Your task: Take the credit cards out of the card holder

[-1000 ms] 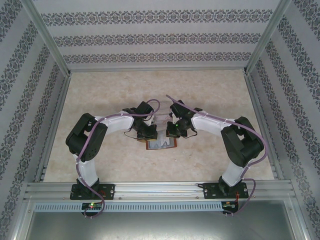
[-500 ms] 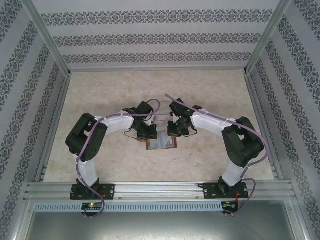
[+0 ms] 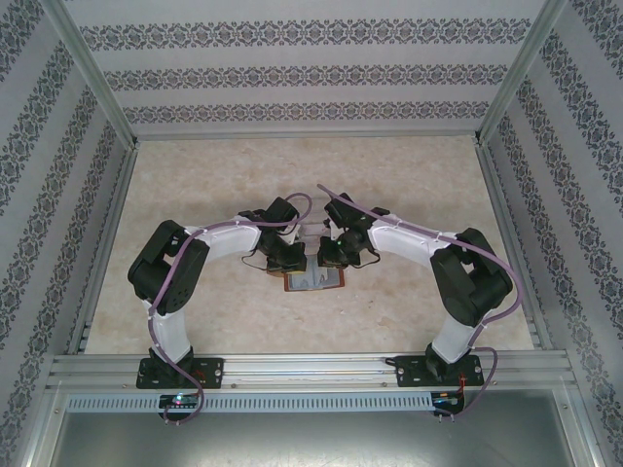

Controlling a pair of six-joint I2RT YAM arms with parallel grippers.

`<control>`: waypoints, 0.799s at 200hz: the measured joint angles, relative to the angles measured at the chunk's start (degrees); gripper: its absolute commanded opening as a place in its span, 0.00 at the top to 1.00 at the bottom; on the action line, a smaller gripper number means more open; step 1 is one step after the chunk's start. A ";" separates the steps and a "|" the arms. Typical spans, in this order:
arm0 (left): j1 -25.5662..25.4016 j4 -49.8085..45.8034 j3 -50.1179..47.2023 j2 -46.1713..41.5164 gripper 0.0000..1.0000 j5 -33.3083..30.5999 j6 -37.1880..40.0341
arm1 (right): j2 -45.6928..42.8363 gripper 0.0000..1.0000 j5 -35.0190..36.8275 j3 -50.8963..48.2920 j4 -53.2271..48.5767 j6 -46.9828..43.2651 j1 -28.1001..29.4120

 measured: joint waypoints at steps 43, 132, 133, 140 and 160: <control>0.00 0.00 0.00 0.00 0.92 0.02 0.02 | 0.00 0.92 0.00 0.00 0.00 0.83 0.07; 0.00 -0.46 0.00 -0.63 0.89 -0.26 0.00 | -0.02 0.96 0.76 1.38 -2.34 -0.59 0.07; -0.02 -0.52 0.00 -0.70 0.89 -0.28 0.00 | -0.02 0.96 0.76 1.46 -2.45 -0.81 0.07; -0.02 -0.90 0.00 -1.11 0.88 -0.48 0.00 | -0.02 0.96 1.03 1.81 -2.93 -1.49 0.07; -0.02 -1.66 0.02 -2.82 0.86 -1.18 0.00 | -0.02 0.96 1.99 3.17 -5.09 -4.66 0.07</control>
